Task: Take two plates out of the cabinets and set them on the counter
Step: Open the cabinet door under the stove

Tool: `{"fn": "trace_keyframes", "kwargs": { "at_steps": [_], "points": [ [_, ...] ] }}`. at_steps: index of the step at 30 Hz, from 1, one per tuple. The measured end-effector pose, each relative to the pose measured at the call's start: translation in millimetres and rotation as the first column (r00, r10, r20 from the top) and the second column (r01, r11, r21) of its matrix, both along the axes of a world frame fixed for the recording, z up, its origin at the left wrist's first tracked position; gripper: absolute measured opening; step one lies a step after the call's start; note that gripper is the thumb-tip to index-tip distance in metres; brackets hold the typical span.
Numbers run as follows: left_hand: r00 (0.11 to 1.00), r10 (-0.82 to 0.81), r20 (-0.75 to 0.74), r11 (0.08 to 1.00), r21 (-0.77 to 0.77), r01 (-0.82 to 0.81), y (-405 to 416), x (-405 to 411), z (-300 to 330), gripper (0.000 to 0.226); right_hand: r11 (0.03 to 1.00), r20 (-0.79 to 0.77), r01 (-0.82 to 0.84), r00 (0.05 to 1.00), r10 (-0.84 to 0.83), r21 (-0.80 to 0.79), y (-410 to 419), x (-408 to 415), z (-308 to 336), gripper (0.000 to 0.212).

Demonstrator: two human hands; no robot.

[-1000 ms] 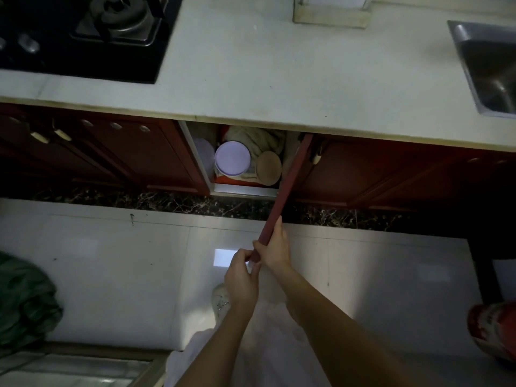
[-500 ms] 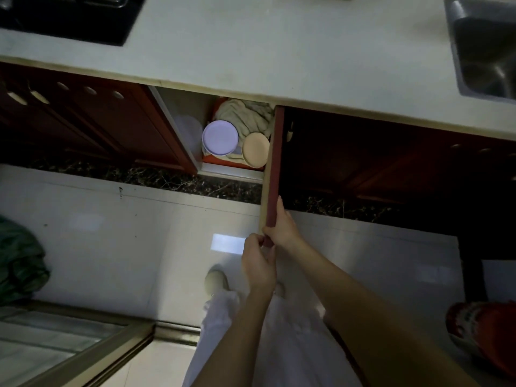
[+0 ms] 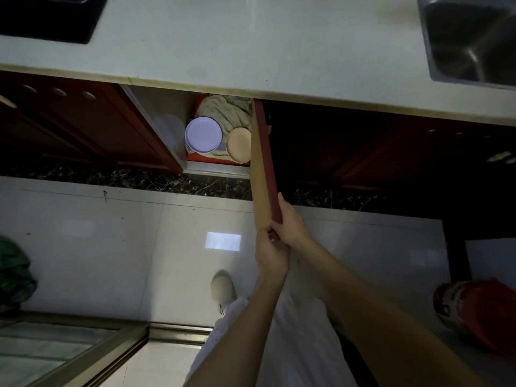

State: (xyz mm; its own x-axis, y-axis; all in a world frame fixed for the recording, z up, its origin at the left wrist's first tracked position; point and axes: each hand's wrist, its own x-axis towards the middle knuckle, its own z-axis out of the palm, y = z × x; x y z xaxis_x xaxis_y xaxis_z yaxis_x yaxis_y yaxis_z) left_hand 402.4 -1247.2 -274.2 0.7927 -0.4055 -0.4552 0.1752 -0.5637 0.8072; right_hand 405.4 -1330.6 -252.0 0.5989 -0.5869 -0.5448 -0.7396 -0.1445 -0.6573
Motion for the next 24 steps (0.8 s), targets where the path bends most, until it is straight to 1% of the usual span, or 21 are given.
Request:
{"fn": "trace_keyframes", "kwargs": {
  "at_steps": [3, 7, 11, 13, 15, 17, 19, 21, 24],
  "points": [
    [0.999, -0.046, -0.022, 0.998, -0.039, 0.045, 7.7, 2.3, 6.3, 0.039, 0.999, 0.041, 0.041, 0.998, -0.040, -0.001, 12.1, 0.8, -1.5, 0.074],
    [0.987, -0.163, -0.011, 0.985, -0.067, 0.162, 17.1, 5.4, 11.3, 0.042, 0.998, 0.082, 0.069, 0.994, -0.068, 0.001, 18.3, -1.6, -3.3, 0.069],
    [0.960, -0.270, -0.071, 0.962, -0.048, 0.267, 17.6, 10.3, 14.1, 0.055, 1.000, 0.052, 0.022, 0.998, -0.022, -0.009, 14.2, -5.3, -0.2, 0.066],
    [0.948, -0.306, -0.089, 0.952, -0.044, 0.303, 17.5, 13.4, 16.6, 0.057, 1.000, 0.035, -0.012, 0.999, 0.012, -0.020, 10.7, -5.6, 3.5, 0.064],
    [0.938, -0.333, -0.093, 0.942, 0.007, 0.335, 18.6, 18.9, 19.1, 0.056, 0.997, 0.018, -0.044, 0.999, 0.045, -0.057, 7.2, -4.8, 9.0, 0.057],
    [0.944, -0.313, -0.102, 0.949, 0.015, 0.316, 23.2, 31.3, 26.5, 0.053, 0.993, 0.019, -0.038, 0.999, 0.041, -0.115, 4.6, -2.3, 18.3, 0.046],
    [0.963, -0.249, -0.106, 0.968, -0.055, 0.244, 29.4, 51.2, 38.6, 0.047, 0.991, 0.069, 0.035, 0.997, -0.026, -0.132, 2.1, 2.1, 30.4, 0.037],
    [0.983, -0.153, -0.099, 0.984, -0.101, 0.143, 37.5, 75.9, 53.1, 0.040, 0.990, 0.134, 0.099, 0.987, -0.084, -0.103, 0.3, 8.2, 44.0, 0.032],
    [0.996, -0.004, -0.094, 0.988, -0.155, -0.011, 55.9, 111.7, 74.9, 0.033, 0.989, 0.219, 0.148, 0.965, -0.142, -0.011, -0.3, 21.9, 62.8, 0.027]
  ]
}}
